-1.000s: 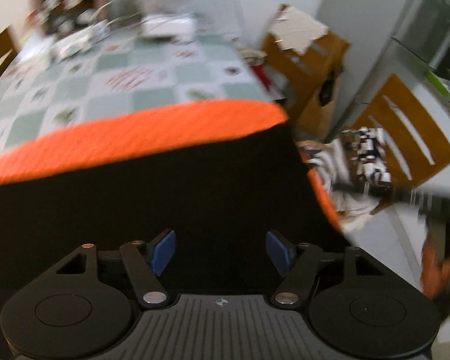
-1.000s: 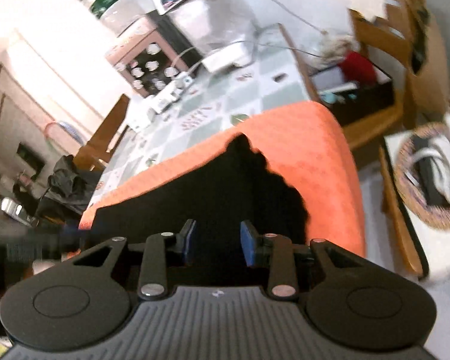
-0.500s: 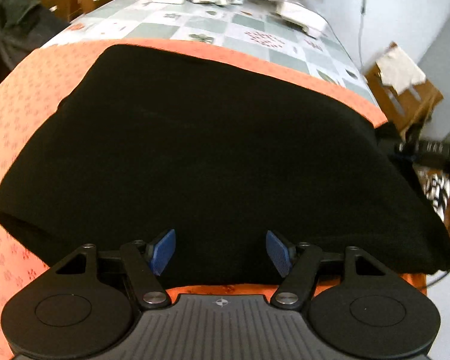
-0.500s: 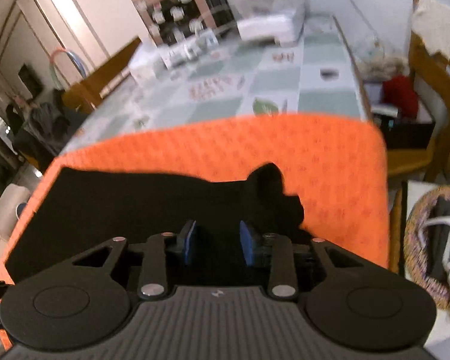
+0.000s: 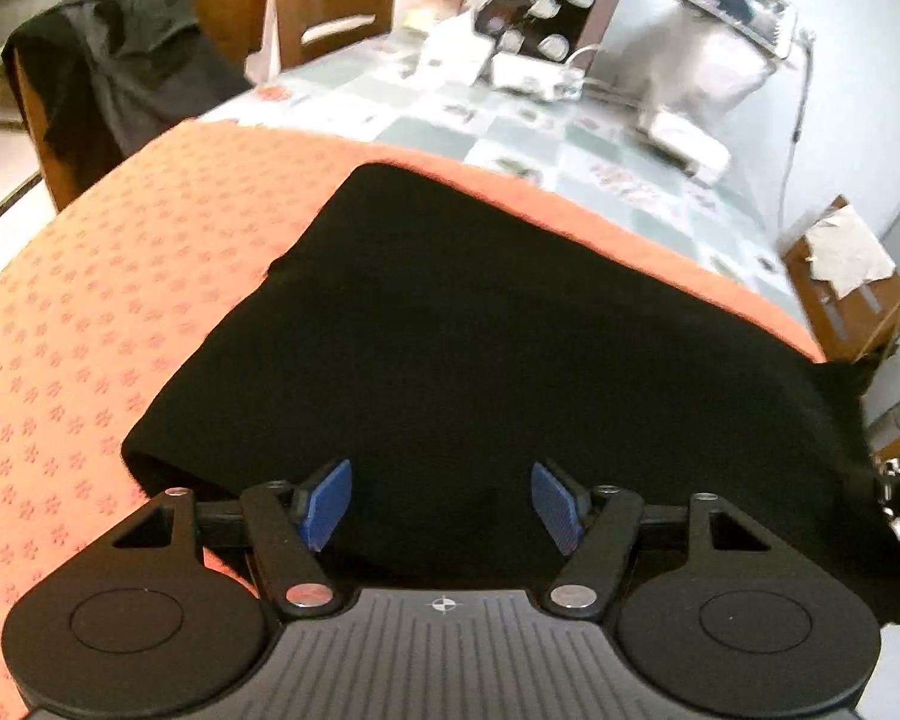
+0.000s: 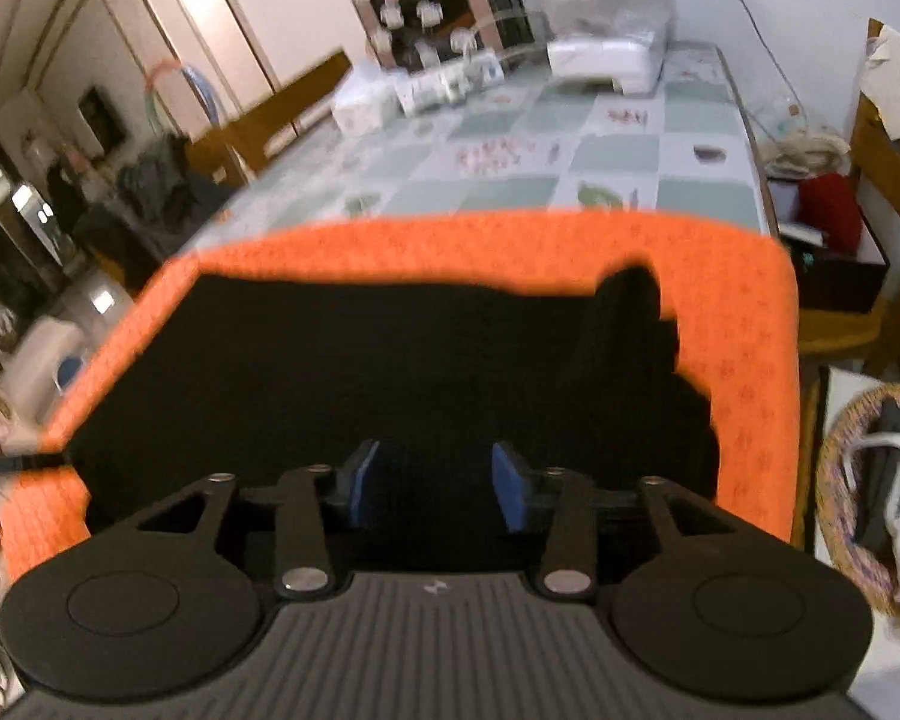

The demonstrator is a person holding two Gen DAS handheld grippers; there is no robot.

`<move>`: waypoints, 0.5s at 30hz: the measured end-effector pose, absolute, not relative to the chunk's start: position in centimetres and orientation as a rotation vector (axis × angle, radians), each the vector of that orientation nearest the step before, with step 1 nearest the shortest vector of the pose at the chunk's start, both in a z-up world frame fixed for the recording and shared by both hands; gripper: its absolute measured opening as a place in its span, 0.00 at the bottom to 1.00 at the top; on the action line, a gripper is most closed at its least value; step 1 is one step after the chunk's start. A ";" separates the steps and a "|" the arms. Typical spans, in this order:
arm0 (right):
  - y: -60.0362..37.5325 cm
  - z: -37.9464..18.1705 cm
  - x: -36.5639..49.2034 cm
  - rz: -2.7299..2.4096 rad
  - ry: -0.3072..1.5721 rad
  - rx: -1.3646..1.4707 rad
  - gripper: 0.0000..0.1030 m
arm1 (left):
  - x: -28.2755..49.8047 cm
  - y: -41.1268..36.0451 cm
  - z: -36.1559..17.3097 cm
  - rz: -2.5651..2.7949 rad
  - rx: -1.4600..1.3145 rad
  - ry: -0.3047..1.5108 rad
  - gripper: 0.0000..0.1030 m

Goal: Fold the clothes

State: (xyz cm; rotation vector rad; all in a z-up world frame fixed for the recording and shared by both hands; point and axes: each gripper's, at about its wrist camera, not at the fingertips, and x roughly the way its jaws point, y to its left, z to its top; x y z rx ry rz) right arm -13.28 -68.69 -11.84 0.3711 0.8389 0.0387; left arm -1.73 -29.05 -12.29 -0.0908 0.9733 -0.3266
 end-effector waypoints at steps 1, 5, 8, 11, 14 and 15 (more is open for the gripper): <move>-68.2 -12.6 -13.6 0.028 0.856 0.347 0.51 | -1.4 -29.1 -12.8 -0.328 -0.077 0.992 0.67; -66.2 -14.7 -14.5 0.012 0.857 0.210 0.52 | -1.3 -29.6 -13.2 -0.363 -0.011 1.008 0.67; -65.5 -13.1 -14.0 -0.015 0.874 0.192 0.52 | -1.7 -29.3 -12.2 -0.407 -0.022 0.983 0.67; -64.9 -11.3 -13.8 -0.021 0.836 0.233 0.52 | -1.7 -28.8 -11.2 -0.453 -0.046 0.933 0.68; -63.0 -10.5 -13.2 -0.020 0.817 0.225 0.53 | -0.6 -27.7 -11.5 -0.452 -0.048 0.933 0.69; -62.1 -10.4 -13.0 -0.025 0.819 0.215 0.53 | 0.0 -27.4 -11.7 -0.451 -0.050 0.941 0.69</move>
